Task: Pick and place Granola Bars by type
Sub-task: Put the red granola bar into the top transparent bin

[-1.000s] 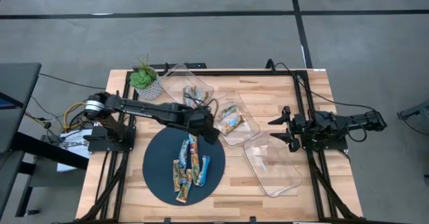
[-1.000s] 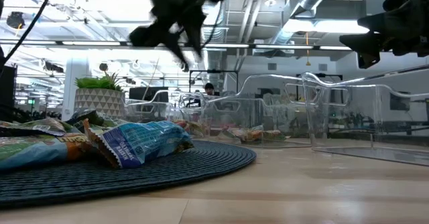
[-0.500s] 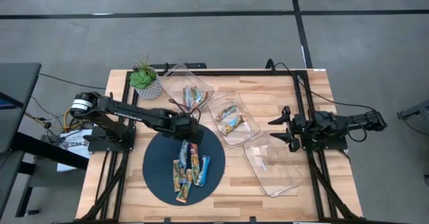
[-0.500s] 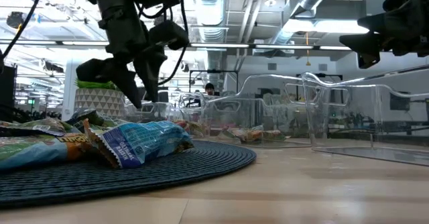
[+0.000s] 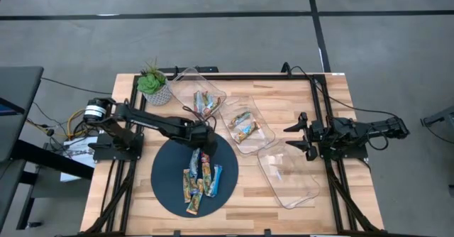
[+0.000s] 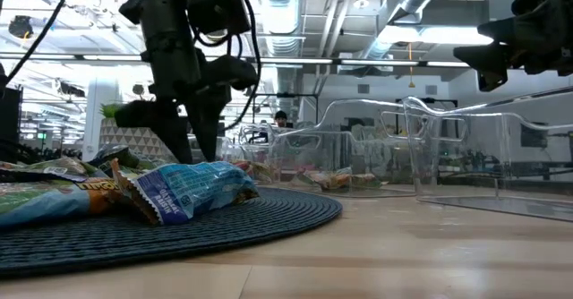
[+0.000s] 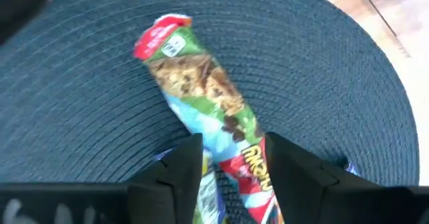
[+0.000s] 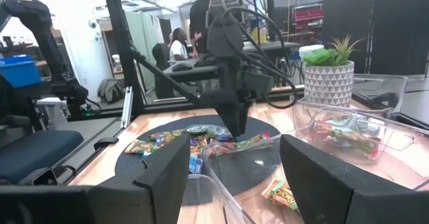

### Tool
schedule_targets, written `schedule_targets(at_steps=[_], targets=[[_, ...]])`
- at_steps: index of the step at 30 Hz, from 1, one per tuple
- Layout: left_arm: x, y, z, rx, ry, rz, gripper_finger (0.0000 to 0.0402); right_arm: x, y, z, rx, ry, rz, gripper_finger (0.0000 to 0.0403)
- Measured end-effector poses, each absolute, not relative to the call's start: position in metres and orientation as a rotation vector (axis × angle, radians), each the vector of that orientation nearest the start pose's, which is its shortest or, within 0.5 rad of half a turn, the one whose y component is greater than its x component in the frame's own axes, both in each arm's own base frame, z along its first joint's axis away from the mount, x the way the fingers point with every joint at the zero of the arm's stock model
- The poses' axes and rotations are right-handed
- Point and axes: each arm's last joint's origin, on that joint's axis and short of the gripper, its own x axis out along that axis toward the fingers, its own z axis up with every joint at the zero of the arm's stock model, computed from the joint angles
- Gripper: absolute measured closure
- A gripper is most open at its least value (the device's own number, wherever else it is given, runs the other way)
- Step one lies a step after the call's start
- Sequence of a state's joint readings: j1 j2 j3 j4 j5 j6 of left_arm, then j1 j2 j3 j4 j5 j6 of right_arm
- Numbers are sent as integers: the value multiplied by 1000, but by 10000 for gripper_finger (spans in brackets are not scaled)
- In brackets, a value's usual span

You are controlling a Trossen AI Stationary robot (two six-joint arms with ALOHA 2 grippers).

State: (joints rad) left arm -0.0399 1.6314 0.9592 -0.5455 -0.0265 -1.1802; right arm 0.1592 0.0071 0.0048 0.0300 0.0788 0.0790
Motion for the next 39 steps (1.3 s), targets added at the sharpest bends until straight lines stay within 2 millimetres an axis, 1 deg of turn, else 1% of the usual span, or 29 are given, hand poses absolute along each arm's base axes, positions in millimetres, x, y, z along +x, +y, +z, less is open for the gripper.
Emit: schedule_targets(at_steps=[7, 12, 17, 23, 27, 35, 39], targets=[[298, -9, 170, -987, 1088, 686, 187, 97, 13, 167, 82, -24, 82, 179], [302, -7, 159, -1012, 1099, 724, 158, 97, 13, 168, 82, -26, 81, 179], [311, -8, 144, -1026, 1117, 690, 151, 97, 13, 168, 82, -26, 82, 179], [315, -8, 142, -1037, 1110, 667, 151, 97, 13, 168, 83, -26, 82, 179], [314, -8, 142, -1035, 1114, 670, 171, 97, 13, 167, 82, -25, 82, 179], [314, -8, 141, -1009, 1126, 656, 254, 97, 13, 167, 83, -25, 82, 179], [313, -8, 140, -1006, 1128, 654, 286, 97, 13, 168, 82, -26, 82, 179]])
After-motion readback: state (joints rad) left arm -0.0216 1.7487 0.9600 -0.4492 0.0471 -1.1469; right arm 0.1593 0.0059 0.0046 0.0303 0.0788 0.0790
